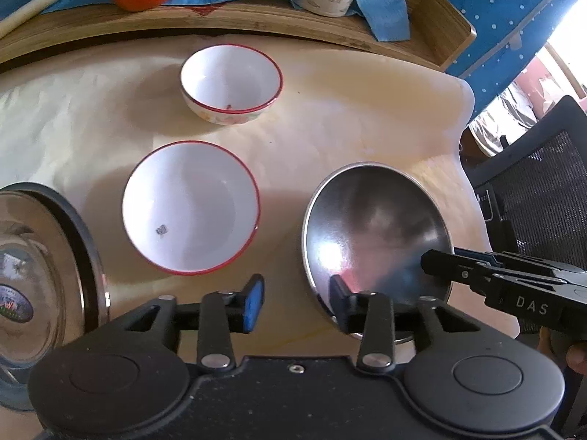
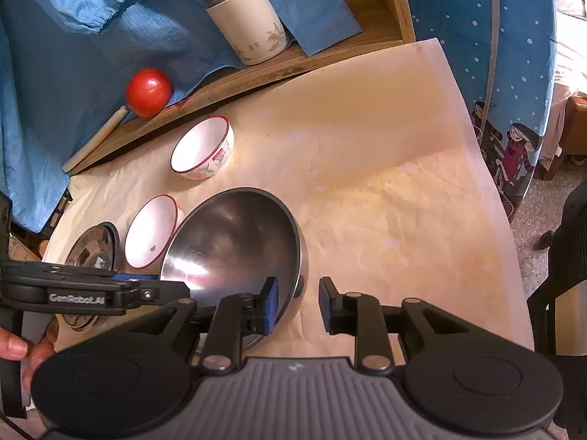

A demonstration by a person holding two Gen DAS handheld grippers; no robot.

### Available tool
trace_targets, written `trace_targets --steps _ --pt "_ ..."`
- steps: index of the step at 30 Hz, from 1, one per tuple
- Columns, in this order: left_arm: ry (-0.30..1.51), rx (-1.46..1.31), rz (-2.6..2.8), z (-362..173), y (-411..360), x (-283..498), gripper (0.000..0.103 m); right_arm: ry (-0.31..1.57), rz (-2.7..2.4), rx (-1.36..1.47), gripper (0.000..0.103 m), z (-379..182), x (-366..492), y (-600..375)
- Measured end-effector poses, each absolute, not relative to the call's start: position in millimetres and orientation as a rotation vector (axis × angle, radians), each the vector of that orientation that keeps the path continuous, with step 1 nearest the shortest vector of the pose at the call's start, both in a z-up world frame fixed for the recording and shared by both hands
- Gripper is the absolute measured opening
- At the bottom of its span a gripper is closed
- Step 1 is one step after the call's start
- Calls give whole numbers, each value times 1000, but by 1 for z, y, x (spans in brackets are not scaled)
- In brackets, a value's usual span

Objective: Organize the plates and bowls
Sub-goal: 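Lift the steel bowl with both grippers and lower it onto the table, then open both grippers to release the steel bowl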

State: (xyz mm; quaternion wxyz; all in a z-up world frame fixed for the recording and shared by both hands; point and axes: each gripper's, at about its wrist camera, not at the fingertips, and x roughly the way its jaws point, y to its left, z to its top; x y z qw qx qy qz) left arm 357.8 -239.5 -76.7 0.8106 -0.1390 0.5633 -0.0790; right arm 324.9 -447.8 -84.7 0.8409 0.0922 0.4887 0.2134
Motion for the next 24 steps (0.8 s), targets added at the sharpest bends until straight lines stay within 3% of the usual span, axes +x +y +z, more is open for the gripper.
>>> trace_targets --steps 9,15,20,24 --pt "1171 -304 -178 -55 -217 344 81 1001 417 225 53 -77 324 -453" --pt "1153 -328 -172 -42 -190 343 99 946 382 242 81 -66 324 -453" --pt "1126 -338 -168 -35 -168 354 102 895 343 229 98 -56 323 -447" --pt "1117 -329 -144 -33 -146 367 102 858 331 194 103 -48 319 -435"
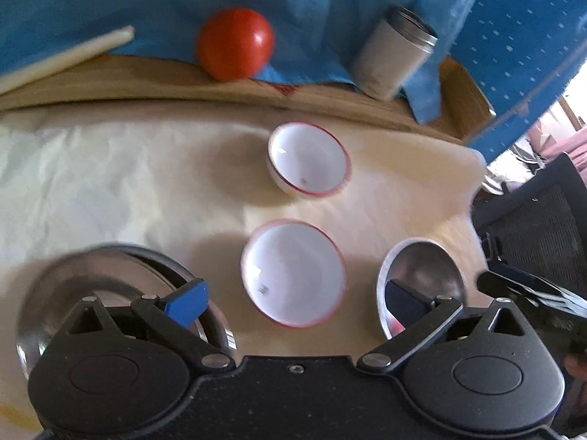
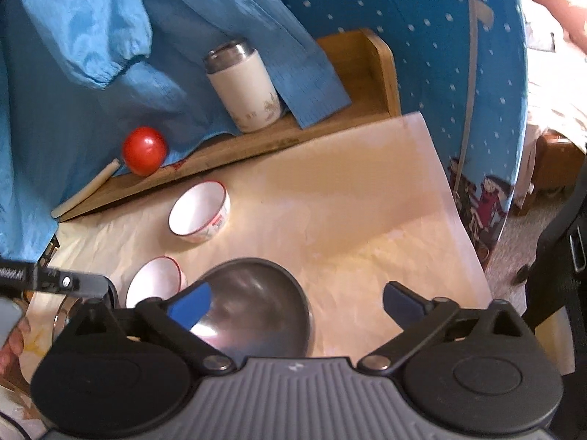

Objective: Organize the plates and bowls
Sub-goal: 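Open both grippers to release the steel bowl, then move both grippers to the rim of the larger red-rimmed white bowl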

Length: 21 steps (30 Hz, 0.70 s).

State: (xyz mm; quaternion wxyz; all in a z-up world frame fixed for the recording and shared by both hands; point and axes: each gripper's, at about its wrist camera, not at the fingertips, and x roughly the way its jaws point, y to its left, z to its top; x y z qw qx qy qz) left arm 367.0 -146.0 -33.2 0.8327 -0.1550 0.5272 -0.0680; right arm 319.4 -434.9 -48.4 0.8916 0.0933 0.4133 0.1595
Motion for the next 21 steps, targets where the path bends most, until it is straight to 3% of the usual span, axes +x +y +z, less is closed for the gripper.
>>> trace_targets --steps 11,21 --pt "1162 -156 -267 -50 -124 409 102 779 418 -42 103 -29 309 -371" --pt "1237 18 -417 -68 -131 426 102 840 498 -230 103 -50 312 -311"
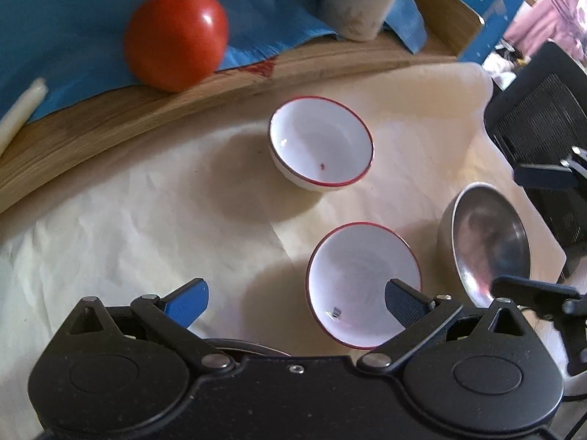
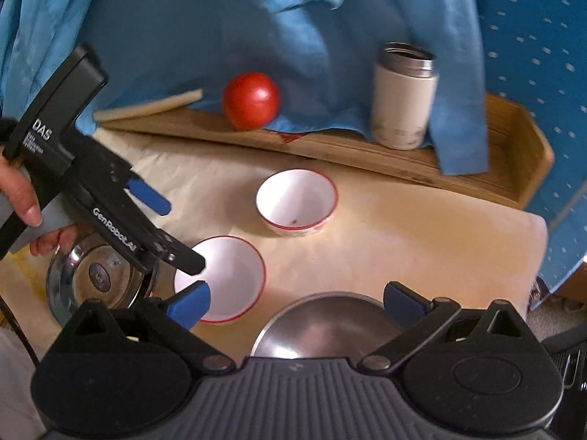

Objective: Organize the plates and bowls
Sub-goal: 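Move both grippers to the rim of the larger red-rimmed white bowl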

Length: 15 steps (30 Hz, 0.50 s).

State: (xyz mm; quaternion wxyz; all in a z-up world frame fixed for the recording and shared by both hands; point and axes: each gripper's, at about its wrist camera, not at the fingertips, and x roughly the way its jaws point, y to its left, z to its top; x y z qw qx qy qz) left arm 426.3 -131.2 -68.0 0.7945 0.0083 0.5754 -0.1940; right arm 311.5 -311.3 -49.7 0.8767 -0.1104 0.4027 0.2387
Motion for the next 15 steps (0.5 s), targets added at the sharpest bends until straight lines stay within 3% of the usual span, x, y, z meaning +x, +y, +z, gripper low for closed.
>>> trace_targets --steps 7,10,15 --pt "1280 105 -458 -79 -135 435 102 848 505 -343 100 -68 317 -283" --pt "1285 129 -481 -81 -137 436 102 871 511 -370 90 -76 321 -275" --pt "1308 96 -515 -86 -134 437 88 898 498 -392 73 -86 331 -266"
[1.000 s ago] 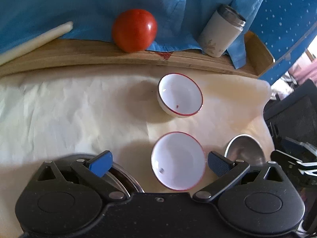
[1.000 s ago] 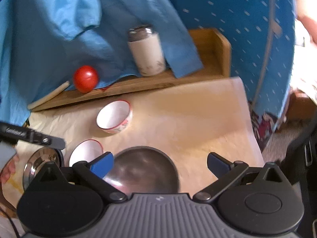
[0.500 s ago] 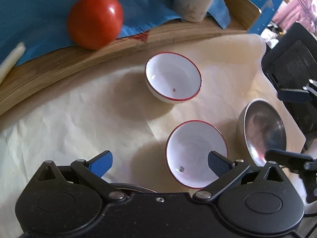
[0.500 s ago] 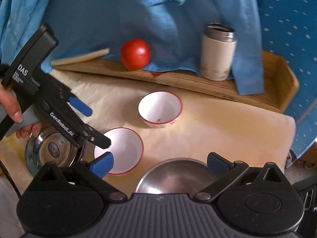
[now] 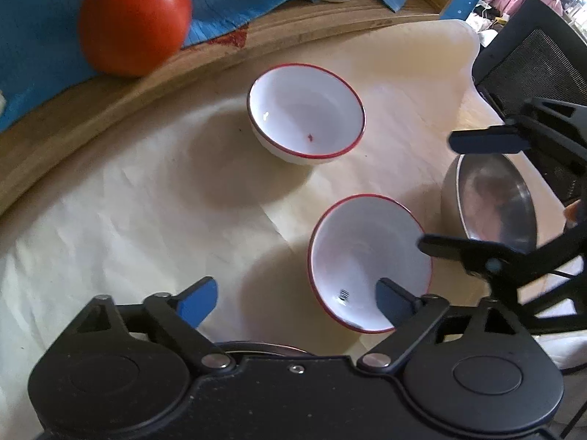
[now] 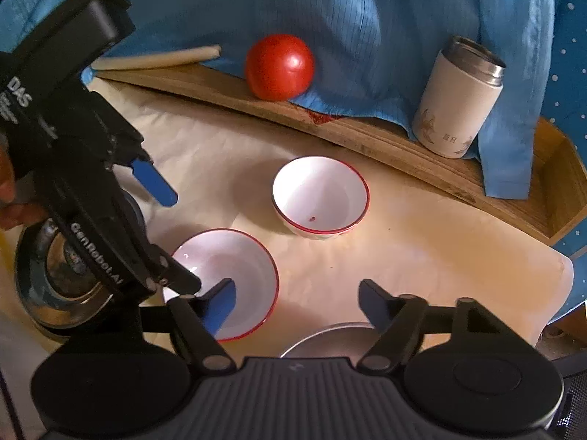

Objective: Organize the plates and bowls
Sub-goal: 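Move both grippers to the rim of the larger red-rimmed white bowl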

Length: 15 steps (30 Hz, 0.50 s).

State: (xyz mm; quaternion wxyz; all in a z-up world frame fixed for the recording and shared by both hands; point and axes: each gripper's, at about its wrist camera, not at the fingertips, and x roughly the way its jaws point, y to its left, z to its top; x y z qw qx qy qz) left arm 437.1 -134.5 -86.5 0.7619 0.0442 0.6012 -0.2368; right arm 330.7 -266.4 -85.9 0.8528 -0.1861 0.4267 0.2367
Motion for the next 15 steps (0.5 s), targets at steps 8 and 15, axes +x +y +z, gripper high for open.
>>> trace_targets --steps 8,15 --pt "1326 36 -551 -90 -130 437 59 954 512 -394 51 -97 344 -256" --pt "1341 -30 -582 -95 -128 434 42 1002 524 -368 37 -102 351 -253"
